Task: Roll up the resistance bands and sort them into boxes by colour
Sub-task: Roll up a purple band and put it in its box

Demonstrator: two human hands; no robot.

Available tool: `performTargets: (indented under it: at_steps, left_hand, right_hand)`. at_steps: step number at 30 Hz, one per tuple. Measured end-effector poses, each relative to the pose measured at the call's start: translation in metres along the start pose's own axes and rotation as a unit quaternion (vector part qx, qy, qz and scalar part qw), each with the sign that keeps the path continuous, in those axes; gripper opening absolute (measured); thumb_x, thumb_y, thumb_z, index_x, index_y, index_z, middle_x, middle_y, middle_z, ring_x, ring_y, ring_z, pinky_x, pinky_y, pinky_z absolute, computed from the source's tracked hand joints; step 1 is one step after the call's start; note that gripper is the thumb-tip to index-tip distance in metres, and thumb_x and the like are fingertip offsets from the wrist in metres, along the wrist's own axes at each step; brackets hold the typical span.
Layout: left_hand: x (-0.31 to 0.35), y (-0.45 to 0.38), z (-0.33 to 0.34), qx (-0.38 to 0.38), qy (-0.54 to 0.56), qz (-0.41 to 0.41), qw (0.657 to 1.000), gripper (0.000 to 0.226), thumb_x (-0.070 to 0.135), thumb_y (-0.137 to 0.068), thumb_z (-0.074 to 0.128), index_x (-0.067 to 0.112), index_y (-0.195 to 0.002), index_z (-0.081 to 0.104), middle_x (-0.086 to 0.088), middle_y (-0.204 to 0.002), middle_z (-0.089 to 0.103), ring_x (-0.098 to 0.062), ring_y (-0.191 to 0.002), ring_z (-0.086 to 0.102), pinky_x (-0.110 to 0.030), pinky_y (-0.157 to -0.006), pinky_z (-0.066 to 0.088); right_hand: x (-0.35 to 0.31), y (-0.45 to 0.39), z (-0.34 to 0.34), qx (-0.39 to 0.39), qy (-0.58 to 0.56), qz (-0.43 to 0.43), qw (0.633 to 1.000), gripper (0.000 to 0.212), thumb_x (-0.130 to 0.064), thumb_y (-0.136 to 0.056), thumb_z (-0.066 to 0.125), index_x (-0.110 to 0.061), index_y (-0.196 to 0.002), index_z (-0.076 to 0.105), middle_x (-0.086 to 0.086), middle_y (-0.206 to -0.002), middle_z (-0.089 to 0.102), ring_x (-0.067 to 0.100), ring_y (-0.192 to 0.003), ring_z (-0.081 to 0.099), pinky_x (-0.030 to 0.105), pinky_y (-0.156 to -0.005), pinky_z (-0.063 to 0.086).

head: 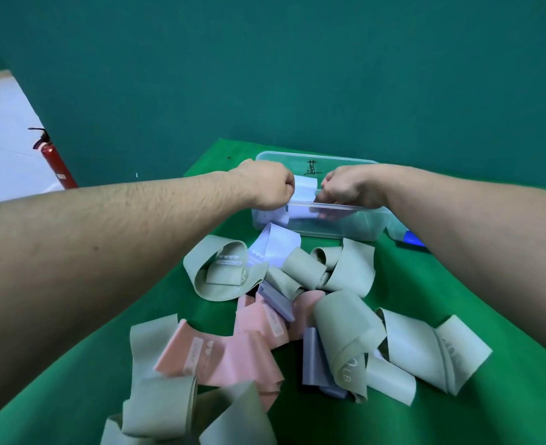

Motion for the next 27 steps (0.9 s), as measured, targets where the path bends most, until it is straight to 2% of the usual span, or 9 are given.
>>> performTargets:
  at_steps: [3, 5, 9, 14, 18, 22, 24, 26, 27]
  left_hand:
    - [0.001, -0.003, 0.005, 0.004, -0.021, 0.01, 1.0, 0.038, 0.023, -0.098, 0.031, 0.024, -0.114, 0.065, 0.005, -0.113, 0.069, -0.022, -0.107, 0.058, -0.036, -0.097, 0.029]
    - [0.001, -0.004, 0.006, 0.005, -0.014, 0.011, 1.0, 0.038, 0.024, -0.098, 0.03, 0.024, -0.114, 0.065, 0.006, -0.114, 0.068, -0.022, -0.108, 0.058, -0.036, -0.097, 0.028]
    - [0.001, -0.005, 0.007, 0.011, 0.002, 0.013, 1.0, 0.038, 0.024, -0.099, 0.029, 0.025, -0.115, 0.063, 0.007, -0.114, 0.068, -0.021, -0.109, 0.058, -0.035, -0.097, 0.026]
    - [0.0, -0.004, 0.008, 0.009, 0.005, 0.01, 1.0, 0.037, 0.025, -0.1, 0.028, 0.026, -0.115, 0.061, 0.007, -0.113, 0.067, -0.021, -0.108, 0.057, -0.034, -0.092, 0.023]
    - [0.001, -0.004, 0.01, 0.007, 0.009, 0.007, 1.0, 0.037, 0.025, -0.1, 0.027, 0.026, -0.114, 0.061, 0.007, -0.111, 0.068, -0.02, -0.106, 0.058, -0.034, -0.091, 0.022]
    - [0.0, -0.004, 0.009, 0.003, 0.012, 0.003, 1.0, 0.037, 0.024, -0.1, 0.027, 0.025, -0.115, 0.061, 0.007, -0.111, 0.068, -0.02, -0.106, 0.057, -0.035, -0.097, 0.024]
    - [0.001, -0.004, 0.008, 0.002, 0.012, 0.003, 1.0, 0.036, 0.025, -0.1, 0.028, 0.026, -0.115, 0.061, 0.007, -0.112, 0.067, -0.02, -0.107, 0.057, -0.036, -0.099, 0.024]
    - [0.001, -0.003, 0.007, 0.004, 0.014, 0.003, 1.0, 0.036, 0.025, -0.1, 0.029, 0.027, -0.116, 0.061, 0.007, -0.113, 0.067, -0.02, -0.109, 0.057, -0.037, -0.1, 0.025]
    - [0.0, -0.003, 0.006, 0.005, 0.016, 0.002, 1.0, 0.036, 0.025, -0.1, 0.029, 0.027, -0.116, 0.061, 0.008, -0.113, 0.067, -0.02, -0.109, 0.057, -0.037, -0.1, 0.025]
  right_hand:
    - [0.002, -0.002, 0.002, 0.001, 0.003, 0.024, 1.0, 0.007, -0.001, -0.088, 0.068, -0.004, -0.09, 0.062, 0.011, -0.08, 0.064, 0.02, -0.068, 0.064, 0.028, -0.07, 0.058]
    - [0.003, -0.004, 0.002, 0.004, 0.003, 0.035, 0.999, 0.006, -0.002, -0.089, 0.067, -0.004, -0.09, 0.062, 0.011, -0.075, 0.064, 0.018, -0.06, 0.062, 0.021, -0.053, 0.054]
    - [0.003, -0.006, 0.003, 0.012, 0.002, 0.043, 0.999, 0.005, -0.004, -0.091, 0.064, -0.003, -0.086, 0.062, 0.011, -0.072, 0.065, 0.016, -0.057, 0.061, 0.02, -0.048, 0.051]
    - [0.0, 0.001, 0.005, 0.018, 0.022, 0.024, 0.999, 0.01, 0.0, -0.089, 0.066, -0.002, -0.081, 0.061, 0.01, -0.072, 0.061, 0.008, -0.037, 0.058, 0.013, -0.037, 0.042]
    - [0.005, -0.003, 0.009, 0.004, -0.017, 0.05, 0.999, 0.005, -0.001, -0.087, 0.069, 0.0, -0.088, 0.064, 0.015, -0.074, 0.067, 0.011, -0.044, 0.065, 0.018, -0.042, 0.05]
    - [0.007, -0.009, 0.01, -0.004, -0.04, 0.057, 0.998, 0.009, -0.003, -0.09, 0.068, 0.002, -0.084, 0.063, 0.013, -0.059, 0.068, 0.012, -0.046, 0.066, 0.02, -0.047, 0.056]
    - [0.007, -0.008, 0.01, -0.006, -0.018, 0.043, 0.999, 0.01, -0.003, -0.089, 0.069, -0.002, -0.08, 0.065, 0.01, -0.064, 0.07, 0.013, -0.059, 0.07, 0.021, -0.059, 0.059]
    - [0.006, -0.007, 0.008, -0.005, 0.015, 0.025, 1.0, 0.014, -0.002, -0.088, 0.069, -0.008, -0.075, 0.066, 0.006, -0.074, 0.069, 0.016, -0.079, 0.069, 0.023, -0.08, 0.058]
    - [0.006, -0.004, 0.006, 0.001, 0.019, 0.02, 1.0, 0.017, -0.002, -0.088, 0.069, -0.01, -0.073, 0.065, 0.004, -0.076, 0.068, 0.016, -0.08, 0.067, 0.021, -0.083, 0.056]
Point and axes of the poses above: each hand's wrist, its own y-axis away from the middle knuckle, its own z-axis out of the palm, x = y × z, the point moved 6 cm from there along -y, towards the middle knuckle
